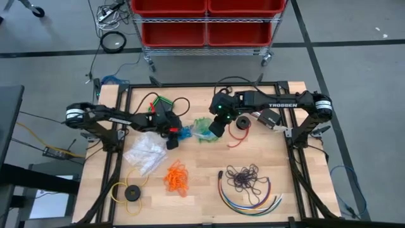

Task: Sort rubber bands
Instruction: Put the blue rubber band into the transparent zip bag

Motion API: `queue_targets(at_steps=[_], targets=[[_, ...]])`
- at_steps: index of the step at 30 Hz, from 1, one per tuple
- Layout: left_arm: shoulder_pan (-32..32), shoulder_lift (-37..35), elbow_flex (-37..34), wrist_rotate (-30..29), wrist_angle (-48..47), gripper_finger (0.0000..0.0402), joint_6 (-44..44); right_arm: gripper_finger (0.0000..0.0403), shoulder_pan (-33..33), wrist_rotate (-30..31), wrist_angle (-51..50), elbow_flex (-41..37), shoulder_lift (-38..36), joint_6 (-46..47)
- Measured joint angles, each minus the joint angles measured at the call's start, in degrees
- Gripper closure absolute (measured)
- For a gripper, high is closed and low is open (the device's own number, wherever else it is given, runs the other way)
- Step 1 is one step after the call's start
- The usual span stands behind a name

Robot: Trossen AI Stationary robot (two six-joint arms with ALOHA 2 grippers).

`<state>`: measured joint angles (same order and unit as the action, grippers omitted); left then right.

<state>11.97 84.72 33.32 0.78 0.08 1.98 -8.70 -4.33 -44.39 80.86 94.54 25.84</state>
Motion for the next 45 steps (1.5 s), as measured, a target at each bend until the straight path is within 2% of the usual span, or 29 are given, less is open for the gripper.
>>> queue_targets(at_steps=[4,6,9,11,17,21,27,30,34,40,45], targets=[[0.0,3.2,0.0,-0.2,3.0,0.0268,0.4,0.0403,-0.1,0.1,0.4,0.0,0.0,0.0],[0.0,4.0,0.4,-1.5,2.7,0.0299,1.2,0.0403,-0.1,0.2,0.7,0.0,0.0,0.0],[0.0,4.1,1.9,-2.4,-1.0,0.0371,2.6,0.0403,-0.1,0.2,0.6,0.0,0.0,0.0],[0.0,3.6,3.5,-2.6,-4.2,0.0389,2.6,0.0403,-0.1,0.2,0.3,0.0,0.0,0.0],[-0.8,-1.1,10.9,-4.7,-16.8,0.0396,4.4,0.0403,-0.1,0.2,0.4,0.0,0.0,-0.1],[-2.4,-5.0,16.2,-8.2,-25.8,0.0397,5.5,0.0403,0.0,0.2,0.4,0.0,0.0,-0.2],[-4.4,-9.8,21.1,-10.2,-32.2,0.0397,5.5,0.0403,0.0,0.2,0.2,0.0,0.0,-0.2],[-4.5,-10.2,20.7,-10.2,-34.1,0.0391,5.5,0.0403,0.1,0.2,0.4,0.0,0.0,-0.2],[-4.5,-9.3,16.5,-10.4,-33.8,0.0382,5.4,0.0403,0.5,0.2,0.7,0.0,0.0,-0.1],[-4.5,-9.3,7.4,-10.4,-25.4,0.0366,4.9,0.0403,0.7,0.2,1.0,0.0,0.0,-0.3],[-4.5,-9.3,2.9,-10.4,-18.6,0.0346,3.5,0.0403,0.7,0.2,1.1,0.0,0.0,-0.3]])
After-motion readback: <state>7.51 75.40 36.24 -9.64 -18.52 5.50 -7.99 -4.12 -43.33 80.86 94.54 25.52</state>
